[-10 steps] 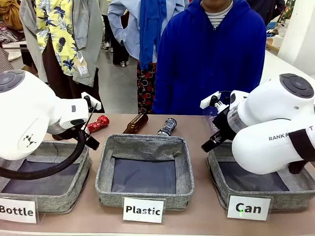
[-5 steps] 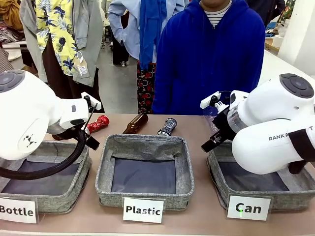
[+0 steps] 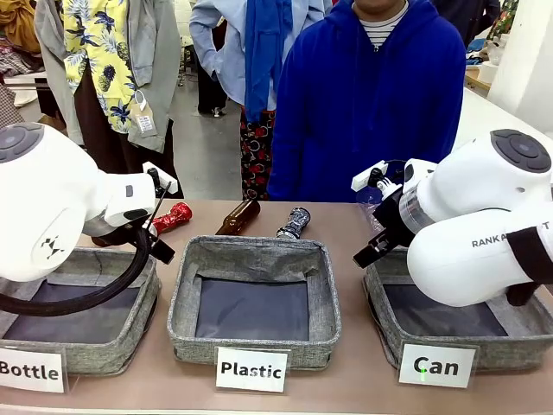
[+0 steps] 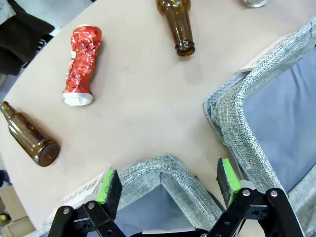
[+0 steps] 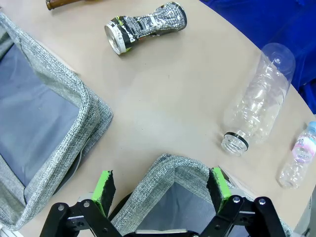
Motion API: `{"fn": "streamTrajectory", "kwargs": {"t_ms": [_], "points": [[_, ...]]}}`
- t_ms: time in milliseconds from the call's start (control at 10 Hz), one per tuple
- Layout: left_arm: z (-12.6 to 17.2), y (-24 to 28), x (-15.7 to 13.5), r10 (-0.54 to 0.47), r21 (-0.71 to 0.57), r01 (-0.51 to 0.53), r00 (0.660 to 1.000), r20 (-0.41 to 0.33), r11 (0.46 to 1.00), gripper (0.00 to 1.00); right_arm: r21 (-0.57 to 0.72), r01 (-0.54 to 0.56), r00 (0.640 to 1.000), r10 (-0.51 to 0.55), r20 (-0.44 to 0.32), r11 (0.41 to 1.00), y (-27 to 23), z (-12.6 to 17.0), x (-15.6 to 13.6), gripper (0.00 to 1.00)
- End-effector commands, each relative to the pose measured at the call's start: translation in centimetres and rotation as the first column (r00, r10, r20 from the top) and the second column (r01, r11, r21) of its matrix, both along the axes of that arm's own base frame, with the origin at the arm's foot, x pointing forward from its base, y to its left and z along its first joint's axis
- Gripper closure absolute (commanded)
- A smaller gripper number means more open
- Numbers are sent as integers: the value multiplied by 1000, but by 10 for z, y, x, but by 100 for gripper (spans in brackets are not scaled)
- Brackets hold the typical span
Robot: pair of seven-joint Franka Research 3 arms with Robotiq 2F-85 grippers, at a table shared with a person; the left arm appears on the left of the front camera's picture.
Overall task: Sort the can waste into the basket.
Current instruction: Pick up the can waste from the table and place it in the right Fabric basket.
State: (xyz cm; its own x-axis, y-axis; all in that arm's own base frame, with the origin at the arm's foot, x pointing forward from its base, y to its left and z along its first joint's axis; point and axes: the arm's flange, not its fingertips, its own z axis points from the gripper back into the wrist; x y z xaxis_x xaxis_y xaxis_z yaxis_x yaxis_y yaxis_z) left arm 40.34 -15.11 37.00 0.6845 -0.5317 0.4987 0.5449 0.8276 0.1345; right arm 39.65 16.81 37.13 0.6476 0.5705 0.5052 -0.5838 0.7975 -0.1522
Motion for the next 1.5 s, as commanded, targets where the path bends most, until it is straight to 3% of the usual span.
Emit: {"fn": "streamTrajectory", "kwargs": {"t_ms": [0,200,300,400,500,600,700,800,900,1000,1200,1300,1400], "points": [[0,0,0,0,0,0,1000,0,1000,0,0,0,1000,0,0,1000,0,0,0,0],[39,-1,-14,-37,-71,37,999,-1,997,0,62,5,1000,-4,-16,998,-1,29,-6,0],[72,-3,-25,-35,-141,28,998,-47,990,0,118,66,998,-63,-32,991,-3,53,-11,0],[104,-3,-33,63,-182,-83,991,-114,980,0,165,173,983,-161,-86,971,-4,78,-16,0],[135,5,-50,63,-248,-90,991,-117,964,0,227,236,967,-205,-152,945,-8,105,-27,0],[157,16,-68,-32,-331,-8,993,-116,944,0,279,263,954,-206,-218,924,-15,124,-40,0],[174,31,-82,-137,-417,77,984,-117,906,0,375,234,946,-122,-300,897,-32,142,-51,0],[184,57,-88,-252,-501,165,961,-111,849,0,502,205,934,-14,-357,840,-58,158,-60,0],[185,95,-82,-371,-602,220,918,-137,767,0,631,224,922,49,-385,743,-97,165,-64,0],[175,134,-74,-385,-707,169,909,-157,686,0,722,277,920,41,-389,634,-137,164,-65,0],[137,211,-64,-314,-852,7,931,-186,524,0,828,348,924,-10,-383,440,-212,148,-75,0],[112,244,-59,-251,-908,-86,946,-203,410,0,856,388,918,-54,-394,341,-248,137,-79,0],[90,268,-69,-171,-938,-160,961,-219,306,0,864,420,907,-111,-405,277,-273,126,-83,0]]}}
